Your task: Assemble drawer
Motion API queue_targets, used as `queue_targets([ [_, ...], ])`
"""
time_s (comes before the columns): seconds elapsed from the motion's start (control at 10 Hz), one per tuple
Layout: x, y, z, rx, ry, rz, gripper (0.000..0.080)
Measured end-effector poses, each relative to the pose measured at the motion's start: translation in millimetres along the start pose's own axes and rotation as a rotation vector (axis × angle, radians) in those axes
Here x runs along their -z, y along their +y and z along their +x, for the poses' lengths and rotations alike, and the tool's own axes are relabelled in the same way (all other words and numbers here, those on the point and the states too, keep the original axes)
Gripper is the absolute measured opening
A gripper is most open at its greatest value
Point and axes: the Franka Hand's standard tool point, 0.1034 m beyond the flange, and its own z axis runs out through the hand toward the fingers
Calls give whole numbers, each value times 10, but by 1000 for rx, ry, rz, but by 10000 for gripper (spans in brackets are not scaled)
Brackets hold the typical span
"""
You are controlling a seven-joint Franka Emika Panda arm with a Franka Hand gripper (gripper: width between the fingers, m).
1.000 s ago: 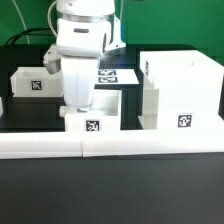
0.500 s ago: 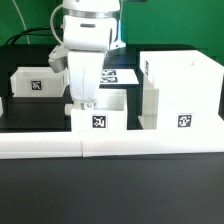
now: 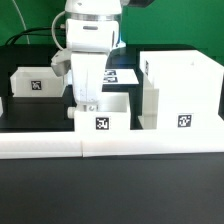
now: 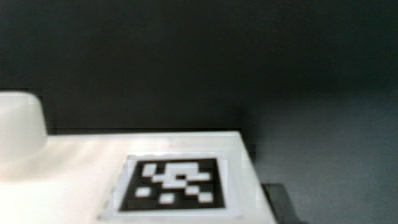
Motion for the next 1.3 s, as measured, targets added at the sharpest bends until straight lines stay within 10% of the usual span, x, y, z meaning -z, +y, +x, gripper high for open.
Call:
queue_targets([
  [1.3, 55, 59, 221, 56, -10, 27, 42],
])
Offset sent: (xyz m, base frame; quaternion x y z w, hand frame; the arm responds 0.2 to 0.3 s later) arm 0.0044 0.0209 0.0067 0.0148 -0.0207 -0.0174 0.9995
